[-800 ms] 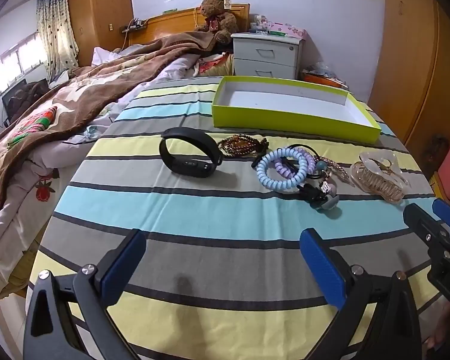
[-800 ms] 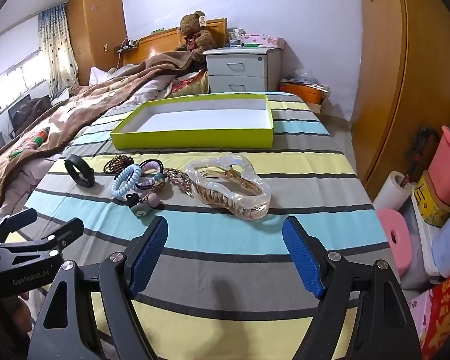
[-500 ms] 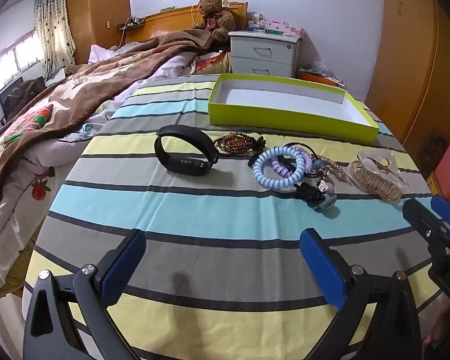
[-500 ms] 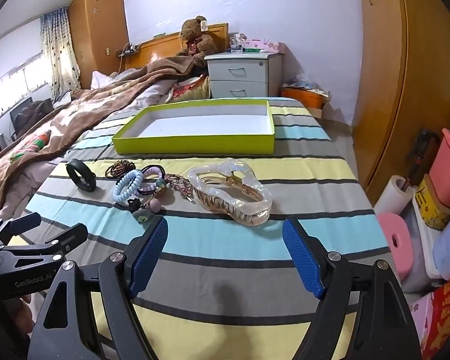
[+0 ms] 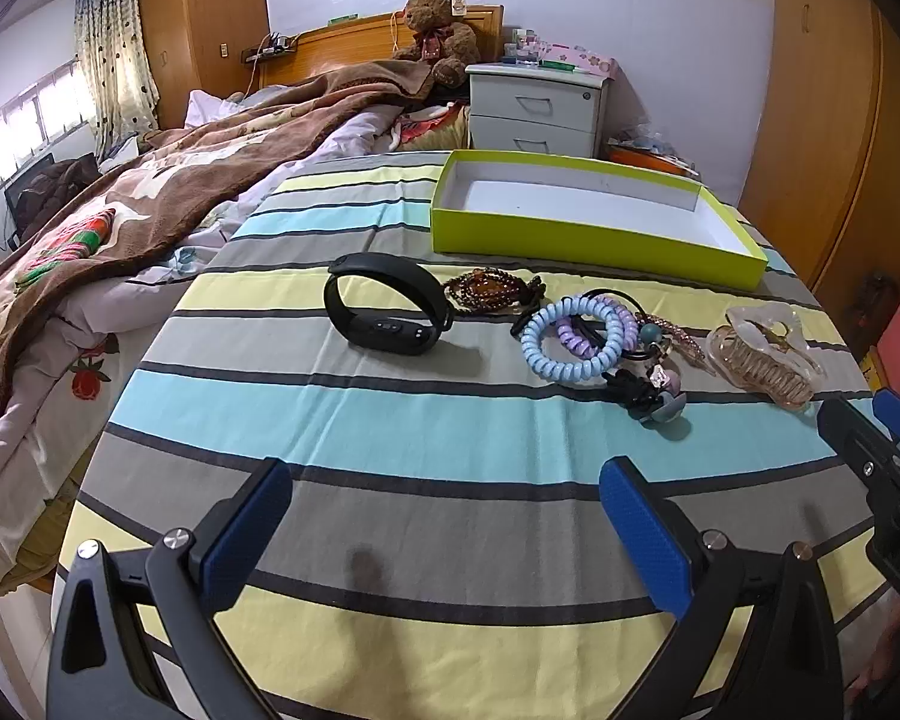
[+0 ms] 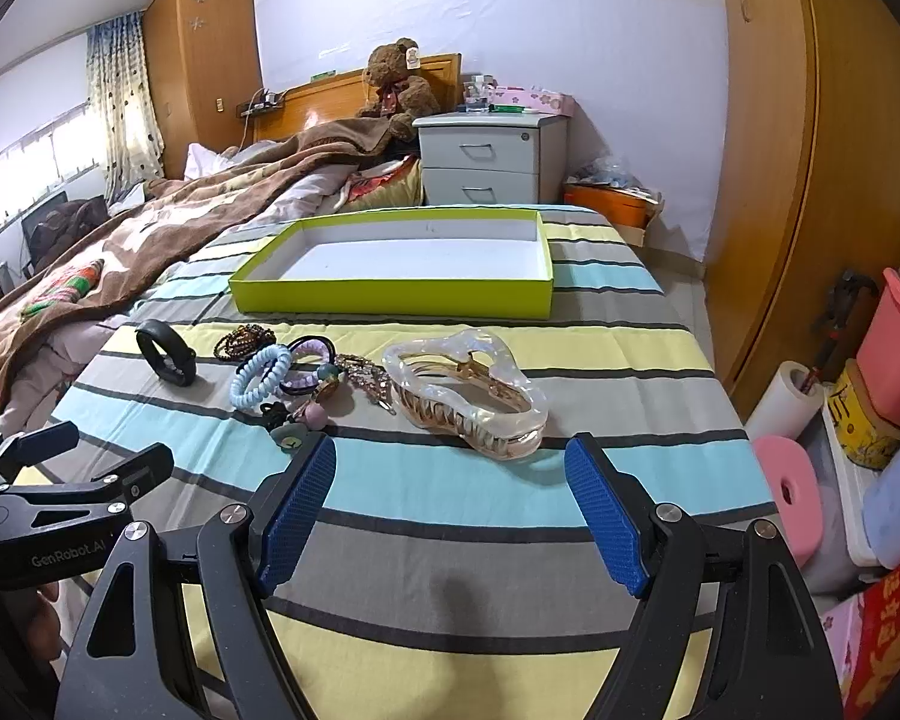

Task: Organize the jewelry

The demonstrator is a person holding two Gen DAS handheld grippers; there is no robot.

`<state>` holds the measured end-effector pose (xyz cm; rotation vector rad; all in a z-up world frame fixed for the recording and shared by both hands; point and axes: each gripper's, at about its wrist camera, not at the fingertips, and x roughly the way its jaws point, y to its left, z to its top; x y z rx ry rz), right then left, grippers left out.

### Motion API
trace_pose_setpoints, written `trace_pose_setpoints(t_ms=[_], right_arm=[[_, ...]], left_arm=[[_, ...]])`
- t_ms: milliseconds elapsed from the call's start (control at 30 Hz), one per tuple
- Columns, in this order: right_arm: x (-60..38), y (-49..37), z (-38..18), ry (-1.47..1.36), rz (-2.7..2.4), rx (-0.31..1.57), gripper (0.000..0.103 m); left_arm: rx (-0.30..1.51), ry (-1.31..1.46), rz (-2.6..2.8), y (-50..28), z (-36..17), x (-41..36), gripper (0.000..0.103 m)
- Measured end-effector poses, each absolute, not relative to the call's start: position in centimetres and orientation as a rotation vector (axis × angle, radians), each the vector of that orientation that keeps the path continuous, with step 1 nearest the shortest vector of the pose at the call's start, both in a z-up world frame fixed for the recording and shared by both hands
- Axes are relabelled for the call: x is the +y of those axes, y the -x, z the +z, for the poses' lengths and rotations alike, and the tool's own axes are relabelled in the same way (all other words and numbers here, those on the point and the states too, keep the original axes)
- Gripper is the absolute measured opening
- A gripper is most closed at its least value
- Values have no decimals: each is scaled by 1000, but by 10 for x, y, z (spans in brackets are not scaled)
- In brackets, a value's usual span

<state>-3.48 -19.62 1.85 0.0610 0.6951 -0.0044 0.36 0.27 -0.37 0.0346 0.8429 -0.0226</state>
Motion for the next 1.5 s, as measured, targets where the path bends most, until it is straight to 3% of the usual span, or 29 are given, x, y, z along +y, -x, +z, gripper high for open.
trace_pose_setpoints(t_ms=[1500], right_arm=[[-196,37,21,-58,-10,693,79]], left_arm=[[841,-27,-13,2,3,6,103]])
